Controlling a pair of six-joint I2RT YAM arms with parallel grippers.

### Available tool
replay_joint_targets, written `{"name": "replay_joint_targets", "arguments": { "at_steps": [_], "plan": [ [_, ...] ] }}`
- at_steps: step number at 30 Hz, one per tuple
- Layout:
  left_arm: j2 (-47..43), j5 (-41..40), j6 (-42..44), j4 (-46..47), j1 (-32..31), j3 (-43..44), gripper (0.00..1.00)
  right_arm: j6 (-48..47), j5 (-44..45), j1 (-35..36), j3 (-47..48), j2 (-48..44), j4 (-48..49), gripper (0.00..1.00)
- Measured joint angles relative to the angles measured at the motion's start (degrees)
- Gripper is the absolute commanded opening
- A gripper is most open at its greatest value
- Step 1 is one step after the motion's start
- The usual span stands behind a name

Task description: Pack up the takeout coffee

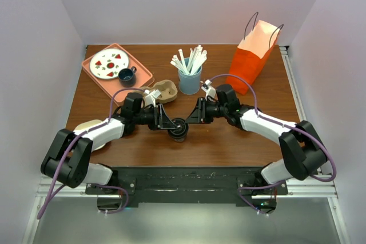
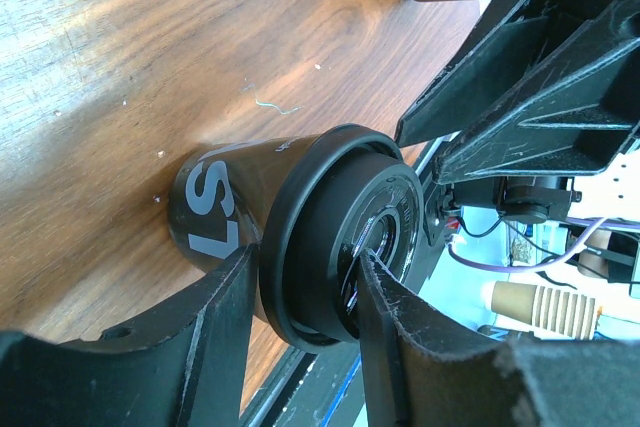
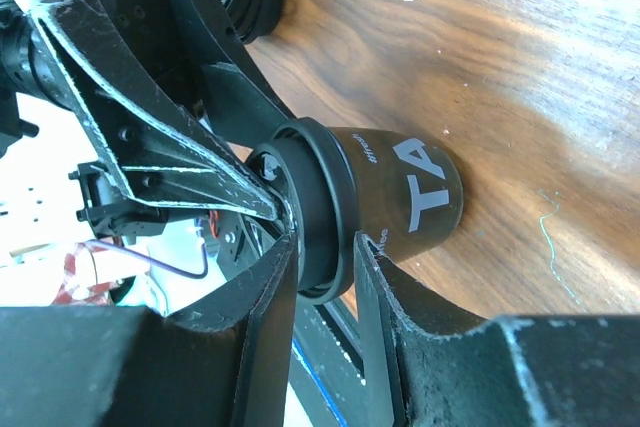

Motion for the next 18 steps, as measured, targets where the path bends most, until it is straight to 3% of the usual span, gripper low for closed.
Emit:
{"name": "replay_joint_targets", "arguments": {
  "at_steps": [18],
  "plan": [
    [0.1, -0.5, 0.0, 0.0, -0.5, 0.1, 0.43, -0.3, 0.9, -0.4, 0.5, 3.0, -0.3, 0.31]
  ]
}}
